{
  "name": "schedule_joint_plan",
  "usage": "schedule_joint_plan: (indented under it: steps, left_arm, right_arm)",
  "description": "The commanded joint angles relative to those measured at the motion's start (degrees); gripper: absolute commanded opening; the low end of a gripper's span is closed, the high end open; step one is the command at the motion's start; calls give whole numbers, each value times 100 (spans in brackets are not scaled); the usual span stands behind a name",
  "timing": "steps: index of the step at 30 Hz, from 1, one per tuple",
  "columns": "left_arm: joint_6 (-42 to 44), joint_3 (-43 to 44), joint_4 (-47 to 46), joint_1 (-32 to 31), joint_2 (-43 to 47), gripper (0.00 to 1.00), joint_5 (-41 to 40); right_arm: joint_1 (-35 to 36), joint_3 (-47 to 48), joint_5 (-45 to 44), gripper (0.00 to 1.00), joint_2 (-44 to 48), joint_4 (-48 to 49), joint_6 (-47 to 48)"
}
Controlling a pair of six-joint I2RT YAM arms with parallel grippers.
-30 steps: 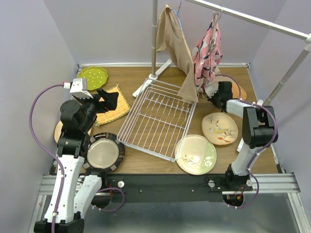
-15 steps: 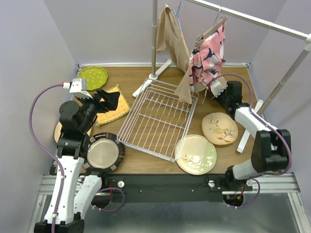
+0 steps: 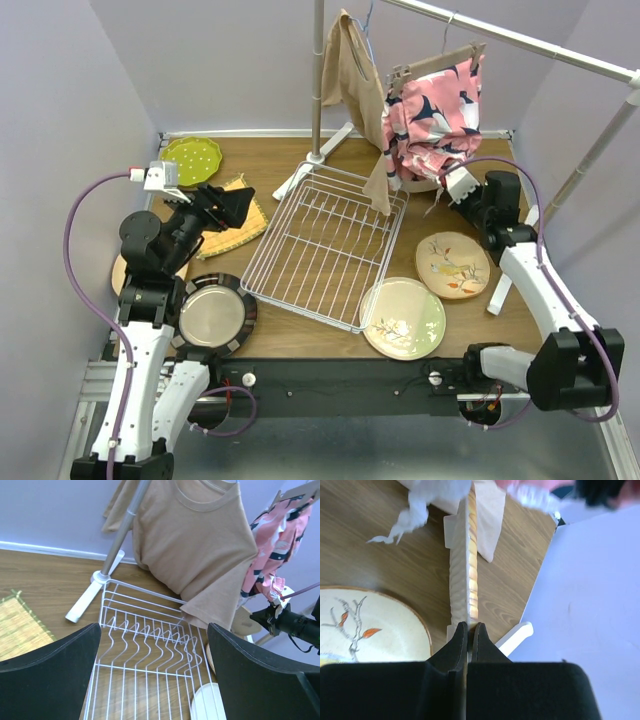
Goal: Load the plates into the dish rack
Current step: Pass the plate from the right arm to the left
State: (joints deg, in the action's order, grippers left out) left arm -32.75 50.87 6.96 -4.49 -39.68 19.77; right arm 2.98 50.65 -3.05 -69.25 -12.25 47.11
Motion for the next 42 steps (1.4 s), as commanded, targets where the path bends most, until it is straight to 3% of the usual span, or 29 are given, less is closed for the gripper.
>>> schedule_joint_plan:
  steps: [1,25,29,33,42]
  left_arm:
    - [-389,-209,-362,27,75,97,492]
    - [-733,-403,-924,-236,-75,95,1161]
    - [-698,-368,-1144,-561,-241,93,1275]
    - [-417,-245,-1206,-1297,-505,92,1152]
    - [1006,150,-1267,-2985,-1198,91,309]
  right_arm:
    - [-26,59,243,1,553,-268,-79]
    - [-26,445,682,1,1740,-1807,-712]
    - [-35,603,920,1,1863,-2061,-782]
    - [-35,788,1113,0,1942,-2404,-800]
    - [-35,1157,1658,0,2223,-3124,-739]
